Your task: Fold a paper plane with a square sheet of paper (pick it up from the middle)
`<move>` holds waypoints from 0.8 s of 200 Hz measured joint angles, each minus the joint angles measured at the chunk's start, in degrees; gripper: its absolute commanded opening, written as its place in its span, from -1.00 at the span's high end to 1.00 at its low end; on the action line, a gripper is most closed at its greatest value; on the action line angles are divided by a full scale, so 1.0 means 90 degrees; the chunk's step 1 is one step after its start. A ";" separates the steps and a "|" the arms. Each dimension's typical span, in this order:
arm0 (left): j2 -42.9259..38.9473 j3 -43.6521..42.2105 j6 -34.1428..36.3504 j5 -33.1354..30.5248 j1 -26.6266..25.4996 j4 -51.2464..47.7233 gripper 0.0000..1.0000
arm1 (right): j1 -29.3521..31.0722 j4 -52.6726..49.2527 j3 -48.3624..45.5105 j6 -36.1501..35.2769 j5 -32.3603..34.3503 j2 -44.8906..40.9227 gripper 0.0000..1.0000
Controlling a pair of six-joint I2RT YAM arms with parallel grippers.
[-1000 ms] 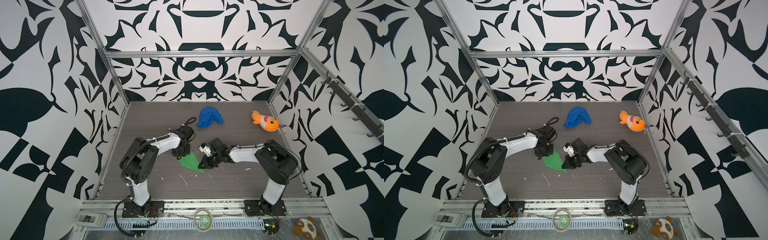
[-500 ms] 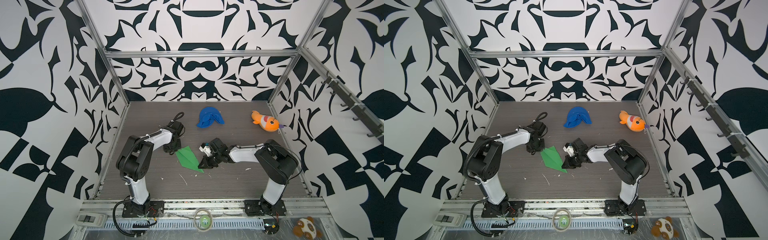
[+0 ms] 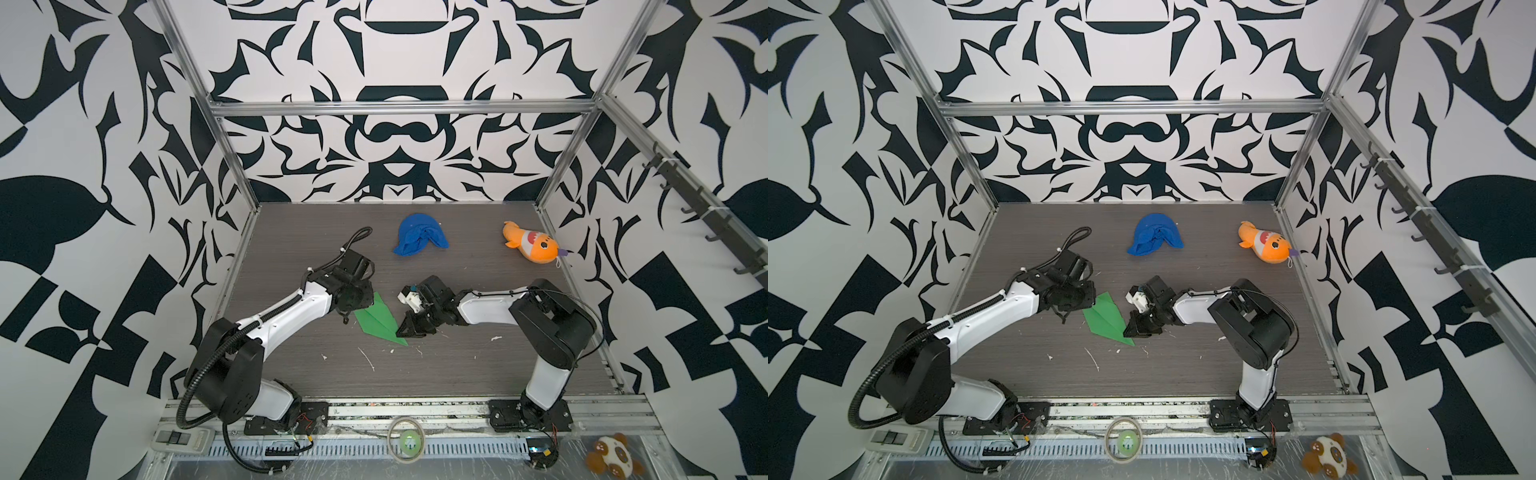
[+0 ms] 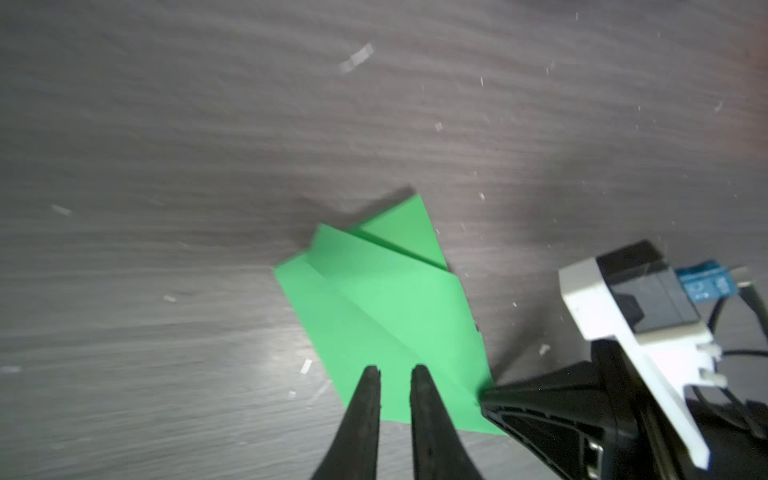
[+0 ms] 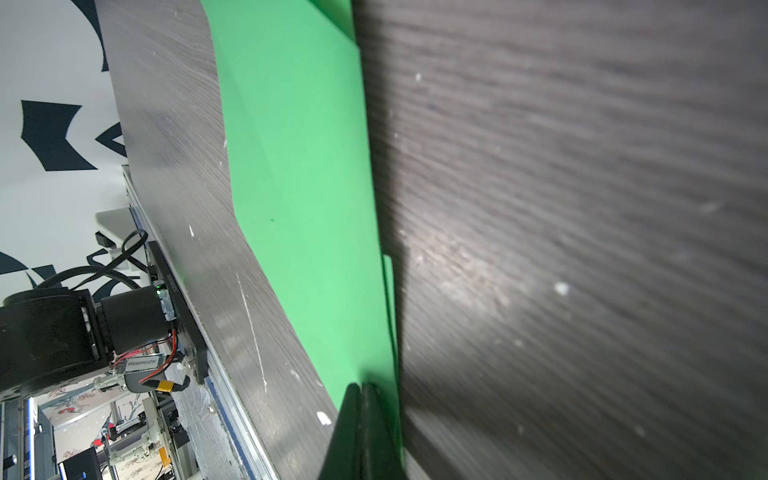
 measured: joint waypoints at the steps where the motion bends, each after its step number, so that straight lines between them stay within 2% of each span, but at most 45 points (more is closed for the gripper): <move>1: 0.0007 -0.0012 -0.0015 0.0010 -0.0005 0.0012 0.68 | 0.0000 -0.0002 0.0000 0.0000 0.0000 0.0000 1.00; 75: 0.0738 -0.0389 -0.0520 0.0427 -0.0087 0.0872 0.77 | 0.0000 -0.0002 0.0005 -0.0056 0.0002 0.0000 1.00; 160: 0.1309 -0.0291 -0.0641 0.0296 -0.0138 0.1086 0.88 | 0.0012 -0.0056 -0.0136 -0.0039 0.0104 -0.0289 1.00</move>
